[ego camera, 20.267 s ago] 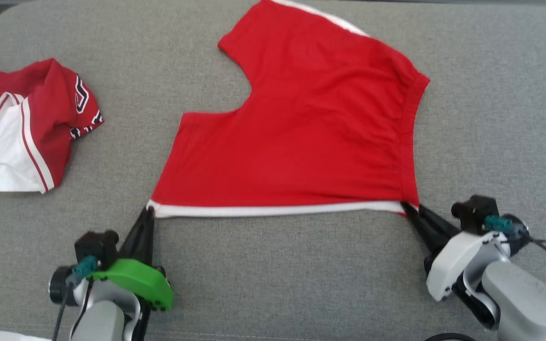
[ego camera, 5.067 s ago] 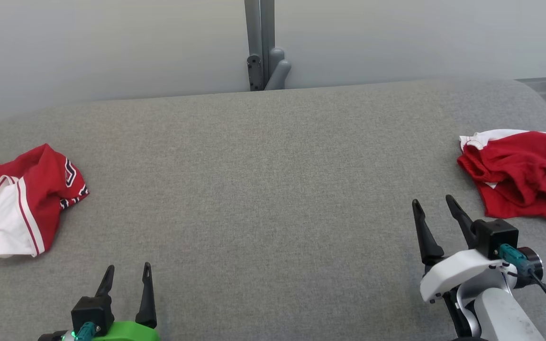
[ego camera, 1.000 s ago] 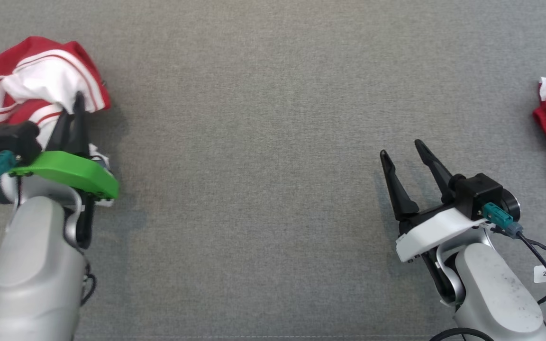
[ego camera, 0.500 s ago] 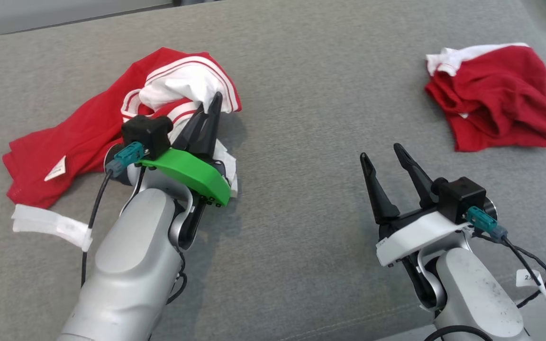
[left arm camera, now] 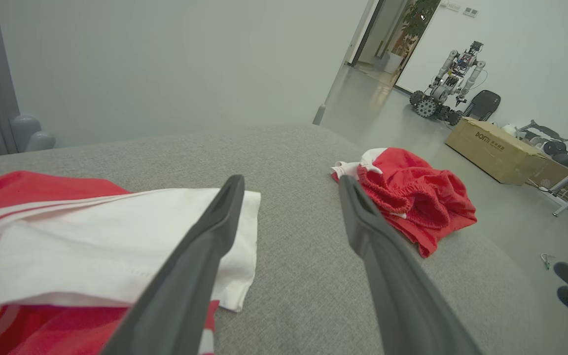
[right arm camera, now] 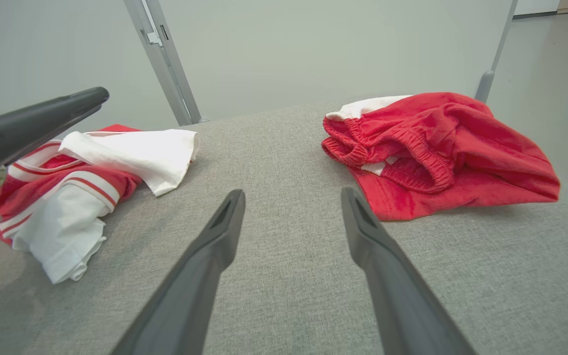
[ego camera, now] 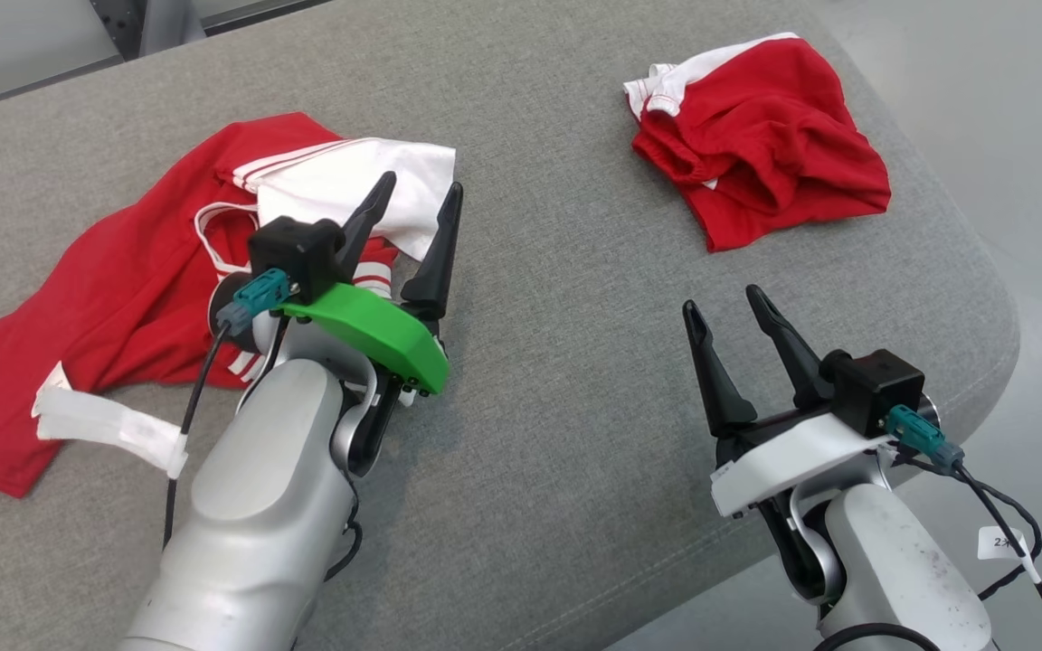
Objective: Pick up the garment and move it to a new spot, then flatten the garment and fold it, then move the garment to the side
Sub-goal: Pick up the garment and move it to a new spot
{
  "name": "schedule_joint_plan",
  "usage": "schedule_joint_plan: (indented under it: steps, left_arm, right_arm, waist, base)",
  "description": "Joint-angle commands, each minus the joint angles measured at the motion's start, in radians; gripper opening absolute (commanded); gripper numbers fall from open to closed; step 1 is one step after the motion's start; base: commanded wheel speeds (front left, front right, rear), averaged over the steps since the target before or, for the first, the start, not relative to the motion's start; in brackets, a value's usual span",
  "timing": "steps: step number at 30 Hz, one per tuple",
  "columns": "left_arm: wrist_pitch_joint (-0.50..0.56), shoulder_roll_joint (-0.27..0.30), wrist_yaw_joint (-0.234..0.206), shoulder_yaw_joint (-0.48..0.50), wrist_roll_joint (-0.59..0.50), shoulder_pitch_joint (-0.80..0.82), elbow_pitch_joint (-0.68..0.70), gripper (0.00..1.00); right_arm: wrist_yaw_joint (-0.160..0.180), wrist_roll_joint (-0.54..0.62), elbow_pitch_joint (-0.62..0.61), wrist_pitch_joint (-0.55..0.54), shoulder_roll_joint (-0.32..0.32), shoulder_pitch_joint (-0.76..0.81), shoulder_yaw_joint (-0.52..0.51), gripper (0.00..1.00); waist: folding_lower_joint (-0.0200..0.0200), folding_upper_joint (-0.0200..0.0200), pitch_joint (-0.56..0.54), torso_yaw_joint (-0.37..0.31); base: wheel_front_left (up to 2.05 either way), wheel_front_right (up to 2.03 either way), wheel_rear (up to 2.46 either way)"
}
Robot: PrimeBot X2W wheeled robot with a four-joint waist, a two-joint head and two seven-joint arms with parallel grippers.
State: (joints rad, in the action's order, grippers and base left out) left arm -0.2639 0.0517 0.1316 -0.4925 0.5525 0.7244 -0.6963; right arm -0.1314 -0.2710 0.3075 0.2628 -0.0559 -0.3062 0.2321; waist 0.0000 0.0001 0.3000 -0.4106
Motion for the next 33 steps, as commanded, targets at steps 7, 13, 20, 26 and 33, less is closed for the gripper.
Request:
schedule_joint_plan:
  steps: [7,13,20,26,33]
  left_arm:
    - [0.000,0.039,-0.046,0.140,-0.136,-0.115,0.090,1.00]
    - [0.000,0.064,-0.098,0.305,-0.245,-0.292,0.211,1.00]
    - [0.000,0.053,-0.120,0.468,-0.339,-0.511,0.324,1.00]
    - [0.000,0.021,-0.113,0.588,-0.377,-0.692,0.379,1.00]
    - [0.000,0.007,-0.069,0.648,-0.411,-0.802,0.421,1.00]
  right_arm:
    - [0.002,0.010,0.004,0.003,0.003,0.016,-0.010,1.00]
    - [0.002,0.017,0.021,0.003,0.003,0.040,-0.006,1.00]
    - [0.002,0.019,0.035,0.003,0.002,0.072,-0.014,1.00]
    - [0.002,0.015,0.054,0.003,0.002,0.114,-0.020,1.00]
    - [0.002,0.012,0.069,0.003,-0.005,0.144,-0.023,1.00]
  waist:
    - [0.0000,-0.0001,-0.072,0.102]
    - [0.0000,-0.0001,-0.146,0.189]
    - [0.0000,-0.0001,-0.208,0.255]
    - [0.0000,-0.0001,-0.264,0.294]
    - [0.0000,-0.0001,-0.280,0.319]
  base:
    - [0.00,0.00,0.00]
    - [0.00,0.00,0.00]
    - [0.00,0.00,0.00]
    - [0.00,0.00,0.00]
    - [0.00,0.00,0.00]
